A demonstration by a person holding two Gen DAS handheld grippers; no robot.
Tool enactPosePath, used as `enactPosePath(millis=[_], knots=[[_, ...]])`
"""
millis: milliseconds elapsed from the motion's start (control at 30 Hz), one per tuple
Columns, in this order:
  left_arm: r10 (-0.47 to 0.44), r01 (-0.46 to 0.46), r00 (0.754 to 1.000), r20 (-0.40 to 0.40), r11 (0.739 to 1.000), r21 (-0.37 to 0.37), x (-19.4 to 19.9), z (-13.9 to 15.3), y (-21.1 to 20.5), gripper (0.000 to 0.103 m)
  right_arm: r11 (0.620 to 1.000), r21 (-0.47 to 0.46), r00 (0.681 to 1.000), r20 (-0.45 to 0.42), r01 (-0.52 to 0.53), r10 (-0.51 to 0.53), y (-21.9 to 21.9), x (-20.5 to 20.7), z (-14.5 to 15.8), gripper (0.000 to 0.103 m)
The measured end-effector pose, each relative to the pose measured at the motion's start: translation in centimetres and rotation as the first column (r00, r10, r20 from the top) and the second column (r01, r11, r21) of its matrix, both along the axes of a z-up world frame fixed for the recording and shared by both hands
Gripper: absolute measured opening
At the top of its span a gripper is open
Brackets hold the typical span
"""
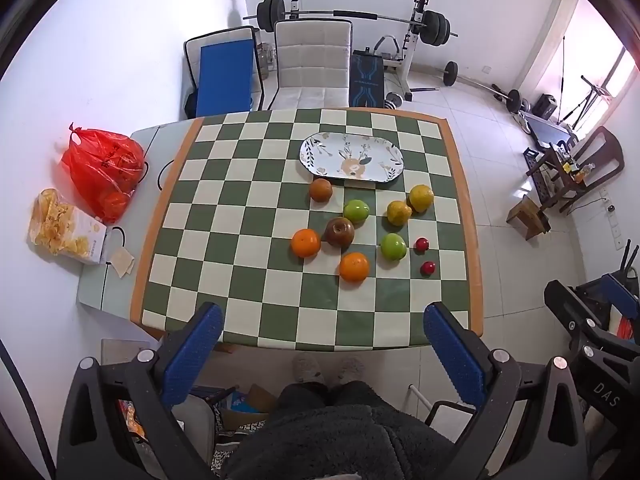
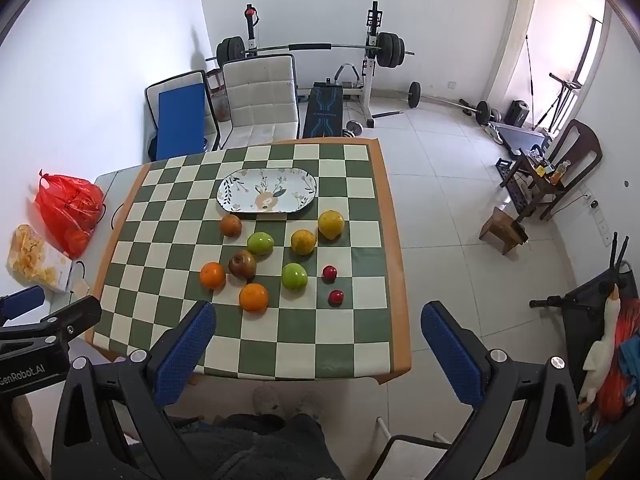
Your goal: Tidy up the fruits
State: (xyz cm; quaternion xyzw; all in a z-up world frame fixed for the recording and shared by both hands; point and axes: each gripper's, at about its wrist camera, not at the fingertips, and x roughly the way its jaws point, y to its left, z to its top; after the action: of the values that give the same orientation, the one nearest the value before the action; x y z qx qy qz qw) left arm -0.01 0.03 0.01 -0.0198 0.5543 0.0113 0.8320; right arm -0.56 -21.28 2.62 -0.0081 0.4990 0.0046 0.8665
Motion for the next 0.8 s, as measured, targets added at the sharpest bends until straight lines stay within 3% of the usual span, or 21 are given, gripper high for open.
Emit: enactPosePath(millis=[800], knots=[[0.004,-0.005,1.0,0.017,1.0,0.005,0.4,0.9,0.8,0.103,1.0,0.005,1.0,0.019,0.0,0.0,0.1,0.1,0.4,0.103]])
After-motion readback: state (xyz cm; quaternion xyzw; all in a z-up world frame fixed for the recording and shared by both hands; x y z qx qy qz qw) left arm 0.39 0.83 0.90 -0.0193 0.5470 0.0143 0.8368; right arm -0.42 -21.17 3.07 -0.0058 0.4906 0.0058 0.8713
